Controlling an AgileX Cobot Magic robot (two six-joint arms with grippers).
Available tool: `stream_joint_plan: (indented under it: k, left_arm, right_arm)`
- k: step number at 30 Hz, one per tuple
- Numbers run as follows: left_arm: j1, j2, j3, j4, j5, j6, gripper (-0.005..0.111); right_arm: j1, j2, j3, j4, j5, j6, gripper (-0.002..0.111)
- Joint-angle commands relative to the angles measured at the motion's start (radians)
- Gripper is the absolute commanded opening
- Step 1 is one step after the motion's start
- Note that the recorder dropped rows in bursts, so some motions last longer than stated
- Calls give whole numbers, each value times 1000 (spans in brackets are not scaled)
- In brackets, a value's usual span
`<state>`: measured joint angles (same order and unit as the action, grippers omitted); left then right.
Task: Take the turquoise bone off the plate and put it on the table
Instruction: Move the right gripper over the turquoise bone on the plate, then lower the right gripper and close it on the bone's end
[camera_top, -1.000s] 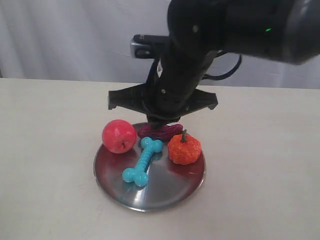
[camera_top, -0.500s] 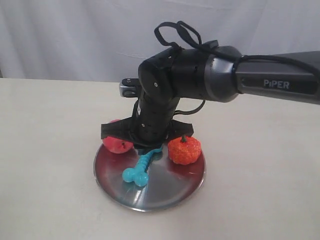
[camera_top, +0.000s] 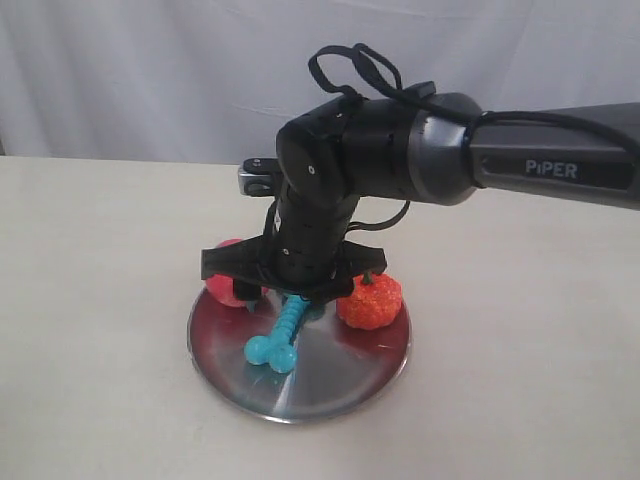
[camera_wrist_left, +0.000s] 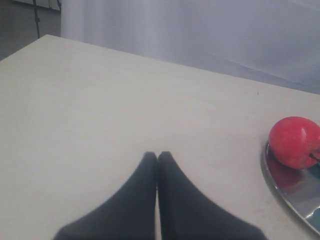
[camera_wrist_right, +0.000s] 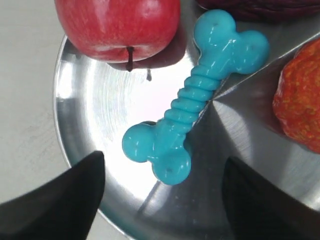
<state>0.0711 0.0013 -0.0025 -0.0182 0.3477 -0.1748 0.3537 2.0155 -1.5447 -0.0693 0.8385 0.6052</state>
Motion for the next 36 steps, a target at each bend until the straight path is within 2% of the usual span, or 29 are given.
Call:
stream_joint_plan:
  k: [1,16,36]
  left_arm:
    - [-5,-1,3,-3,-5,-2,0]
    - [-5,-1,3,-3,-5,-2,0]
    - [-5,-1,3,-3,-5,-2,0]
  right_arm:
    - [-1,2,-7,4,-10,9,64]
    - [-1,84,-7,-205,-106,246,64]
    - [-3,188,-7,-281,-202,321,64]
